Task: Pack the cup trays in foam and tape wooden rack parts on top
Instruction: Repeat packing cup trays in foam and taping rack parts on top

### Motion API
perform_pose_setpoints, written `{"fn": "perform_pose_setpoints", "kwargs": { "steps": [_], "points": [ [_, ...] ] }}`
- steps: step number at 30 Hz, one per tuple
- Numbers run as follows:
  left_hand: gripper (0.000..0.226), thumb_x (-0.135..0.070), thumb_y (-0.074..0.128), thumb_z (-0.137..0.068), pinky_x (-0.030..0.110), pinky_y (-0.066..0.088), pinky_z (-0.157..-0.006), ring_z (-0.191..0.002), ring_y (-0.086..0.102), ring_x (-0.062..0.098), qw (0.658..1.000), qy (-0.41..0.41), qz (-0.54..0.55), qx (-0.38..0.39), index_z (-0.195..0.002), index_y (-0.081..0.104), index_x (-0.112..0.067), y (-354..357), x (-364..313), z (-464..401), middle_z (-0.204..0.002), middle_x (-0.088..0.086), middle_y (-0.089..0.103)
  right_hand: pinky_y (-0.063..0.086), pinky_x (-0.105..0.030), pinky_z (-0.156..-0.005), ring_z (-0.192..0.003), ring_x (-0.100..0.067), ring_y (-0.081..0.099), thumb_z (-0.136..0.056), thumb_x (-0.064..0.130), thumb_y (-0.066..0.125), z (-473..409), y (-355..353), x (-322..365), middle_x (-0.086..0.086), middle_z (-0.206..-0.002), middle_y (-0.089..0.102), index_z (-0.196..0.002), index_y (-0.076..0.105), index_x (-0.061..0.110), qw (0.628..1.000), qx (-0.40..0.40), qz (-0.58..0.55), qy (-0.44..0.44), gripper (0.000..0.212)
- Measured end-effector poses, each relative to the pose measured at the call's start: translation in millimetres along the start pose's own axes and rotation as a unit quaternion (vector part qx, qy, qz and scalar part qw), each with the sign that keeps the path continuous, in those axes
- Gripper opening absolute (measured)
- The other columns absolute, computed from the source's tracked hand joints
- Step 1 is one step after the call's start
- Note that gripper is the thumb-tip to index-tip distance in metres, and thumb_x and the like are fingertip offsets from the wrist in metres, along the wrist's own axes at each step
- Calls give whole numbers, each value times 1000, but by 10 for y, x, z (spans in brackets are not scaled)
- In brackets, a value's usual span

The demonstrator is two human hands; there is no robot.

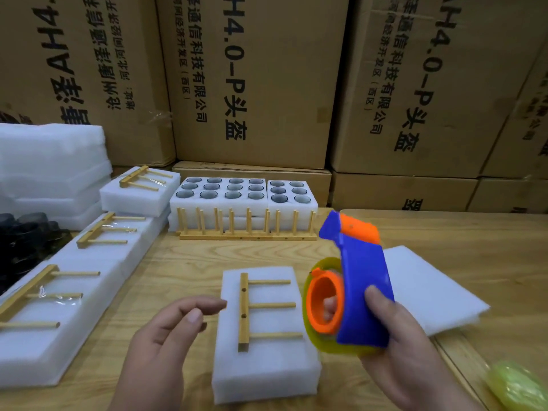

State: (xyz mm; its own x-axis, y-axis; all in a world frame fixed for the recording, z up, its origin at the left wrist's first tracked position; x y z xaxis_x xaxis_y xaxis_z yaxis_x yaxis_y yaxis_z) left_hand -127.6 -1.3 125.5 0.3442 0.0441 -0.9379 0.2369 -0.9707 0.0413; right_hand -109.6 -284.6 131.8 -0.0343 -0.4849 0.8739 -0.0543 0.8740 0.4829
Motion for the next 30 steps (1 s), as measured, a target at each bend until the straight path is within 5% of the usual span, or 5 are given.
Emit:
{"fn": "perform_pose_setpoints", "kwargs": {
  "steps": [5, 12, 20, 24, 30],
  "points": [
    [7, -22, 74, -82, 23, 57, -79, -92, 73, 14, 998, 8, 27, 59, -86, 80, -25, 145, -289, -18, -92, 7, 79, 60, -29, -71, -86, -18, 75, -54, 60, 86, 64, 13, 163, 0, -95, 78, -101, 75, 39, 919, 43, 380, -93, 53],
    [20, -39, 82, -76, 14, 51, -83, -98, 71, 9, 992, 48, -40, 110, -95, 76, -41, 140, -501, -21, -101, -6, 78, 33, -25, -98, -105, 5, 54, -68, 63, 72, 73, 69, 210, 22, -95, 66, -91, 71, 35, 724, 58, 602, -330, 36],
    [56, -59, 75, -72, 15, 43, -100, -131, 50, -1, 931, 180, -238, 212, -126, 60, -54, 256, -710, 92, -132, -31, 58, 28, -39, -105, -119, 7, 50, -78, 48, 66, 120, 167, 160, 27, -107, 62, -93, 74, 33, 697, 84, 627, -338, 23],
    [40, -59, 72, -79, 37, 46, -99, -124, 55, 3, 906, 224, -275, 230, -116, 71, -45, 338, -796, 110, -122, -31, 63, 32, -39, -102, -119, 9, 49, -79, 49, 63, 157, 232, 190, 28, -111, 61, -95, 76, 33, 689, 95, 631, -342, 27],
    [35, -60, 64, -85, 36, 46, -98, -117, 60, 6, 907, 221, -269, 238, -113, 74, -42, 342, -811, 79, -112, -30, 68, 30, -30, -106, -120, 6, 50, -79, 48, 66, 189, 201, 233, 28, -110, 63, -98, 75, 32, 681, 100, 634, -352, 26]
  ]
}}
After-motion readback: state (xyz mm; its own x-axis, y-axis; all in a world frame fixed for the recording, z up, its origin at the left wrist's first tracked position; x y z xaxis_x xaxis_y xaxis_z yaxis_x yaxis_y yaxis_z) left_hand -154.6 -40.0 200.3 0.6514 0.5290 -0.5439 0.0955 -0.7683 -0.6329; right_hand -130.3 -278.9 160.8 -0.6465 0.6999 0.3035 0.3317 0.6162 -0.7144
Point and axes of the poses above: each hand's wrist, its own z-axis away from the middle knuckle, its own y-axis out of the palm, x = y × z, the point moved 6 cm from there along -z, towards the middle knuckle
